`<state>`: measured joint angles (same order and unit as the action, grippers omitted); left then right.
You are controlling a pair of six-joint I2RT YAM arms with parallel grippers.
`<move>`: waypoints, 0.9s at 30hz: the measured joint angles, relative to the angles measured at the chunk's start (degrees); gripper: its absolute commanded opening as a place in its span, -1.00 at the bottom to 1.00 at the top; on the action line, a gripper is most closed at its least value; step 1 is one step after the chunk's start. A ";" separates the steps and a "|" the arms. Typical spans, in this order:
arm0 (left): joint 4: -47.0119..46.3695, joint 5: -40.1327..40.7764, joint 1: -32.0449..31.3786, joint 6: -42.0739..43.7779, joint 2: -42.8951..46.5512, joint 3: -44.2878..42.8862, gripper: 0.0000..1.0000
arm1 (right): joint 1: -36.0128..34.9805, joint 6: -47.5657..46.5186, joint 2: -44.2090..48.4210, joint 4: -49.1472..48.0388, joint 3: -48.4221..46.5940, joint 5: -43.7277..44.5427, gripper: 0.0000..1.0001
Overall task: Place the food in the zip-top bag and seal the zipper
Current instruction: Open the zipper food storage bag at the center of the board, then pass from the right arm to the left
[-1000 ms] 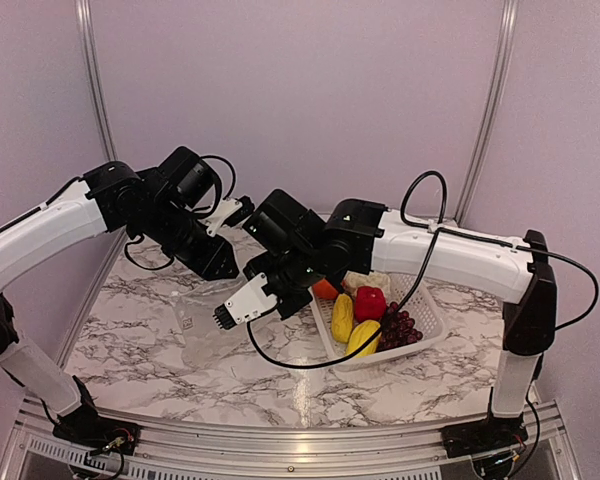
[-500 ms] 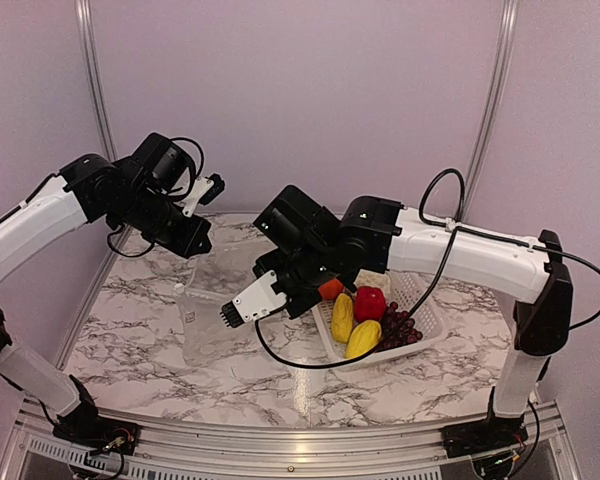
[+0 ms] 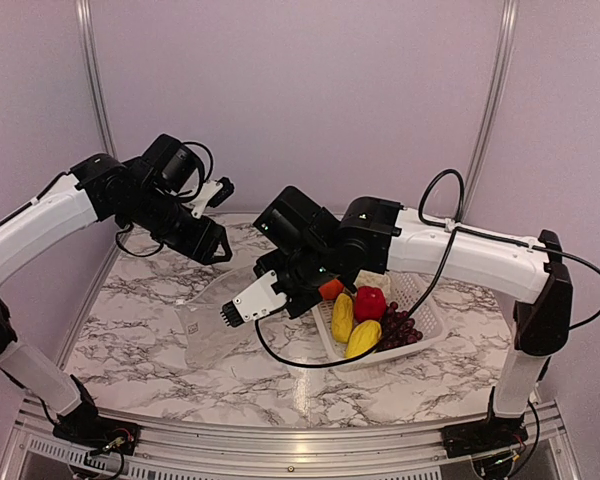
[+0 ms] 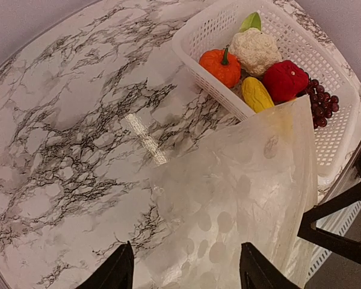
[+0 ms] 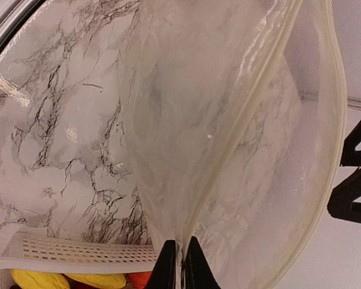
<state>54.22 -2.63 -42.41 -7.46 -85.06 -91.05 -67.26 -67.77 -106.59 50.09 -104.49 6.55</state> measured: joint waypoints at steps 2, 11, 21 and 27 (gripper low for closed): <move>-0.04 -1.40 -0.11 0.09 -1.14 -0.09 0.27 | 0.00 0.00 0.00 0.00 0.00 0.02 -0.88; -0.04 -5.14 -2.89 0.87 -2.99 -0.09 0.27 | 0.00 0.00 0.00 0.00 0.00 0.02 -0.88; 0.04 -4.20 -3.43 1.38 -1.84 -1.46 0.28 | 0.00 0.00 0.00 0.02 0.00 -0.02 -0.88; 0.13 -3.80 -5.99 2.14 -1.40 -0.44 0.25 | 0.00 0.02 0.00 0.07 0.00 -0.02 -0.88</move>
<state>54.35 -6.44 -48.40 -5.32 -86.46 -91.48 -67.26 -67.75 -106.59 50.15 -104.49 6.52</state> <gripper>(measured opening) 0.638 0.059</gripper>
